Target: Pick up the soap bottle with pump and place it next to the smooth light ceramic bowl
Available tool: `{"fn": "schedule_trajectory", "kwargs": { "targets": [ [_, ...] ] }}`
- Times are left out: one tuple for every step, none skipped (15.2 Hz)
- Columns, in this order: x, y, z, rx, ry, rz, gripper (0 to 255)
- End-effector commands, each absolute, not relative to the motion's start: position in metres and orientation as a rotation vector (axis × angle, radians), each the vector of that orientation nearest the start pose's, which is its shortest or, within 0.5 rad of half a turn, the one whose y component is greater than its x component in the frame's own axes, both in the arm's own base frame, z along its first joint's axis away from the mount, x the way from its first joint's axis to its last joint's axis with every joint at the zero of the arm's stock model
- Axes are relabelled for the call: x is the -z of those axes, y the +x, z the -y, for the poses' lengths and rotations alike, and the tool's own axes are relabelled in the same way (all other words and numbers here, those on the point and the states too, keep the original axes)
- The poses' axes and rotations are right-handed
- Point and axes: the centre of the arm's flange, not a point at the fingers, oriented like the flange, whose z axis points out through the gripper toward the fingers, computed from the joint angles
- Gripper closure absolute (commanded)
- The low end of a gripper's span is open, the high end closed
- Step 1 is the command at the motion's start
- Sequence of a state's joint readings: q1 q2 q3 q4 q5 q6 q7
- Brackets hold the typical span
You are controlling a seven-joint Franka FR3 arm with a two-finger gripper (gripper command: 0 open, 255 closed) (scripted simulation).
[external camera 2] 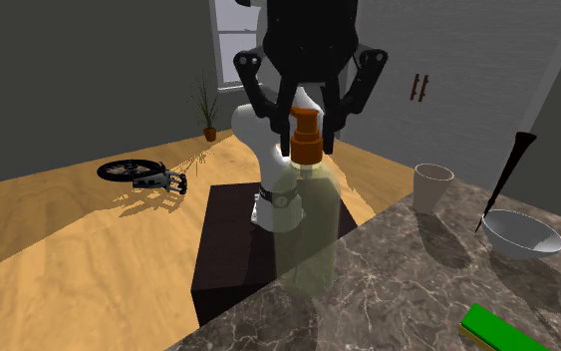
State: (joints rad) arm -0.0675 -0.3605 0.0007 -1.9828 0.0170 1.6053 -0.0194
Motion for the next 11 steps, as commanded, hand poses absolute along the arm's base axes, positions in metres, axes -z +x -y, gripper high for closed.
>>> {"fn": "schedule_trajectory", "kwargs": {
  "targets": [
    [-0.622,0.439,0.028,-0.025,-3.123,-0.075,255],
    [-0.627,0.439,0.028,-0.025,-3.123,-0.075,255],
    [-0.633,0.439,0.028,-0.025,-3.123,-0.075,255],
    [-0.638,0.439,0.028,-0.025,-3.123,-0.075,255],
    [-0.643,0.439,0.028,-0.025,-3.123,-0.075,255],
    [-0.649,0.439,0.028,-0.025,-3.123,-0.075,255],
    [-0.654,0.439,0.028,-0.025,-3.123,-0.075,255],
    [-0.659,0.439,0.028,-0.025,-3.123,-0.075,255],
    [-0.664,0.439,0.028,-0.025,-3.123,-0.075,255],
    [-0.67,0.439,0.028,-0.025,-3.123,-0.075,255],
    [-0.675,0.439,0.028,-0.025,-3.123,-0.075,255]
  ]
}}
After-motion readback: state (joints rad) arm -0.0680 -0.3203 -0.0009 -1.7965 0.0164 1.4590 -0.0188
